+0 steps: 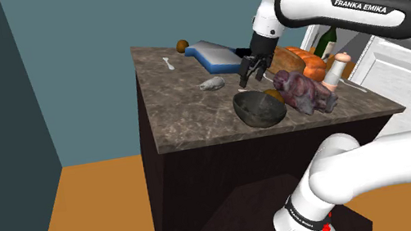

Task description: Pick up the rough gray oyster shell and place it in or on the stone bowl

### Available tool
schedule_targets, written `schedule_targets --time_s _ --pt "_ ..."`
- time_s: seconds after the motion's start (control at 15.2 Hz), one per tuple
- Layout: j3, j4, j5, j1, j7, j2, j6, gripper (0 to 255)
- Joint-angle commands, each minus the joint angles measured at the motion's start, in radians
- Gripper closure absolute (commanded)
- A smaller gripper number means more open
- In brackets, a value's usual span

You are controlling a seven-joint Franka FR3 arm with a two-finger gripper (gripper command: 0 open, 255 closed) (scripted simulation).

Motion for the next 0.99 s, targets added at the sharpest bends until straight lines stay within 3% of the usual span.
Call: schedule_targets --time_s 0.0,0.46,0.92 --pt "0.0 0.0 0.0 0.0 0.0 0.0 0.0 0" --pt "-0.25 0.184 -0.027 0.155 -0.614 0.276 0.047 0" --pt "-0.407 0.464 0.076 0.285 -1.227 0.628 0.017 0"
